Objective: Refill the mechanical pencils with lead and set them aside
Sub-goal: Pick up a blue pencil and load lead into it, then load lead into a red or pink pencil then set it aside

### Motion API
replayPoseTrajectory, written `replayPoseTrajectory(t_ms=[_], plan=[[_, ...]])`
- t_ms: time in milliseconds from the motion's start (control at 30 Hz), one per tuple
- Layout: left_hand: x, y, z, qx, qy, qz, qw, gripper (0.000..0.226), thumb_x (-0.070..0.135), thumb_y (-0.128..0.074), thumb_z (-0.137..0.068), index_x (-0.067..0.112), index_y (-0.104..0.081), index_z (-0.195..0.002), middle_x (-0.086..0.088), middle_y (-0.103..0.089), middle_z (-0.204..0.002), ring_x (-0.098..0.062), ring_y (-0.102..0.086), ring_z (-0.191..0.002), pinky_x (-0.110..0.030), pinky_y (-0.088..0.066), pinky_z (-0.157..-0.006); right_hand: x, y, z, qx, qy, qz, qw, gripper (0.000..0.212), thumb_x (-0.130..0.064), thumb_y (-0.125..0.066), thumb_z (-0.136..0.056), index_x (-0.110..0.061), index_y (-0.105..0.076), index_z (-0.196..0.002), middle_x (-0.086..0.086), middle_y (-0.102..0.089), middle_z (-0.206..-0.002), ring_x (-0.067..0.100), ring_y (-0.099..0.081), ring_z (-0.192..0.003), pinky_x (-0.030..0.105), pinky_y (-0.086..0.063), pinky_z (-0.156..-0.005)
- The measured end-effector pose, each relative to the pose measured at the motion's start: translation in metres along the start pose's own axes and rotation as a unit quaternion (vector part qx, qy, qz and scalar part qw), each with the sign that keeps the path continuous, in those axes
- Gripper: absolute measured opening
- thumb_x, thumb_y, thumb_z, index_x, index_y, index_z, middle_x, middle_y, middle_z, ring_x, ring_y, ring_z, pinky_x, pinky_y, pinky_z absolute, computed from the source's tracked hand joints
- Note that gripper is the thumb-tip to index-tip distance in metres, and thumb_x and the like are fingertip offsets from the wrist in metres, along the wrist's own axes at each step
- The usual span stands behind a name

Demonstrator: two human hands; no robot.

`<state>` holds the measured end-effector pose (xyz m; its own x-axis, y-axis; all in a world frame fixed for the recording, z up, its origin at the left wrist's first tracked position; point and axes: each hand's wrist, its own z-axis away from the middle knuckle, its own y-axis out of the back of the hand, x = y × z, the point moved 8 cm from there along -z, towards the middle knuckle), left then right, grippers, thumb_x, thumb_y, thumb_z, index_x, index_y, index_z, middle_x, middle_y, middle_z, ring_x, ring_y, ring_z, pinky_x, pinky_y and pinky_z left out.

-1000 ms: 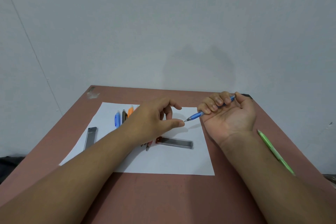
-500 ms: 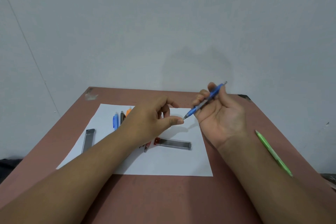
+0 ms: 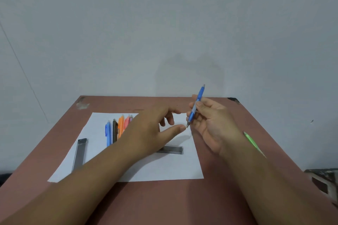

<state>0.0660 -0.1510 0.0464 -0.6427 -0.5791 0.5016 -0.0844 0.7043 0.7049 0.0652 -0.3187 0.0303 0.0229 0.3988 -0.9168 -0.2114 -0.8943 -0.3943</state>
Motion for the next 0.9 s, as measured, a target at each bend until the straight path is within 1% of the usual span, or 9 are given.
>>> replayPoseTrajectory(t_ms=[133,233,367,433,533,633,700,800,900], plan=[[0.033,-0.011,-0.002,-0.031,-0.042,-0.032,0.998,0.041,0.062,-0.055,-0.088,0.044,-0.055,-0.124,0.026,-0.060,-0.109,0.006,-0.051,-0.102,-0.015,-0.046,-0.080,-0.037,0.014,0.013,0.001,0.033,0.176,0.984,0.015,-0.012,-0.058,-0.102,-0.016,-0.071,-0.108,0.008,-0.061,-0.083,0.017,-0.065,-0.072,0.031,-0.061,-0.073],[0.062,-0.029,-0.004,-0.079,-0.080,-0.071,0.991,0.050,0.064,-0.053,-0.090,0.041,-0.051,-0.134,0.022,-0.058,-0.128,0.004,-0.051,-0.115,-0.021,-0.046,-0.094,-0.063,0.039,0.027,0.014,0.068,0.355,0.932,0.019,-0.013,-0.056,-0.100,-0.014,-0.075,-0.098,0.005,-0.065,-0.073,0.015,-0.068,-0.068,0.039,-0.063,-0.078],[0.087,-0.064,-0.004,-0.170,-0.096,-0.114,0.974,0.058,0.067,-0.051,-0.091,0.041,-0.043,-0.142,0.017,-0.049,-0.145,-0.005,-0.046,-0.130,-0.027,-0.042,-0.106,-0.091,0.087,0.045,0.086,0.116,0.515,0.845,0.028,-0.014,-0.056,-0.096,-0.025,-0.074,-0.115,-0.007,-0.069,-0.081,0.002,-0.065,-0.065,0.018,-0.051,-0.061],[0.098,-0.082,-0.002,-0.203,-0.101,-0.119,0.967,0.062,0.069,-0.050,-0.091,0.037,-0.044,-0.143,0.015,-0.047,-0.148,-0.008,-0.044,-0.133,-0.029,-0.040,-0.107,-0.096,0.115,0.051,0.129,0.110,0.559,0.812,0.032,-0.016,-0.056,-0.095,-0.026,-0.071,-0.121,-0.012,-0.070,-0.097,0.001,-0.065,-0.075,0.015,-0.045,-0.060],[0.114,-0.111,0.001,-0.235,-0.110,-0.117,0.959,0.061,0.065,-0.051,-0.093,0.029,-0.048,-0.141,0.009,-0.049,-0.146,-0.015,-0.045,-0.132,-0.034,-0.041,-0.108,-0.089,0.147,0.058,0.163,0.066,0.602,0.779,0.026,-0.014,-0.056,-0.094,-0.022,-0.076,-0.110,-0.006,-0.072,-0.110,0.009,-0.066,-0.088,0.018,-0.045,-0.065],[0.129,-0.136,0.001,-0.253,-0.122,-0.129,0.951,0.060,0.063,-0.048,-0.094,0.021,-0.051,-0.136,0.001,-0.050,-0.143,-0.021,-0.044,-0.132,-0.042,-0.040,-0.108,-0.077,0.162,0.058,0.161,0.031,0.646,0.746,0.024,-0.011,-0.059,-0.091,-0.016,-0.079,-0.102,0.002,-0.074,-0.108,0.018,-0.067,-0.097,0.026,-0.052,-0.080],[0.135,-0.150,0.000,-0.261,-0.123,-0.117,0.950,0.063,0.065,-0.045,-0.094,0.028,-0.044,-0.144,0.004,-0.043,-0.152,-0.023,-0.036,-0.141,-0.045,-0.035,-0.113,-0.072,0.166,0.056,0.157,0.018,0.665,0.730,0.020,-0.015,-0.062,-0.089,-0.013,-0.079,-0.099,0.005,-0.075,-0.103,0.021,-0.068,-0.095,0.033,-0.056,-0.085],[0.135,-0.163,-0.003,-0.266,-0.126,-0.115,0.949,0.071,0.069,-0.040,-0.093,0.037,-0.027,-0.155,0.011,-0.025,-0.163,-0.024,-0.019,-0.152,-0.049,-0.025,-0.121,-0.068,0.163,0.053,0.143,0.008,0.680,0.719,0.021,-0.017,-0.061,-0.090,-0.015,-0.080,-0.098,0.004,-0.075,-0.101,0.021,-0.068,-0.093,0.035,-0.056,-0.085],[0.128,-0.168,-0.006,-0.264,-0.124,-0.116,0.949,0.074,0.073,-0.034,-0.090,0.038,-0.025,-0.155,0.012,-0.026,-0.163,-0.025,-0.019,-0.152,-0.049,-0.025,-0.121,-0.063,0.158,0.052,0.119,0.002,0.688,0.716,0.024,-0.017,-0.060,-0.091,-0.021,-0.080,-0.103,-0.002,-0.075,-0.098,0.016,-0.067,-0.091,0.029,-0.055,-0.080]])
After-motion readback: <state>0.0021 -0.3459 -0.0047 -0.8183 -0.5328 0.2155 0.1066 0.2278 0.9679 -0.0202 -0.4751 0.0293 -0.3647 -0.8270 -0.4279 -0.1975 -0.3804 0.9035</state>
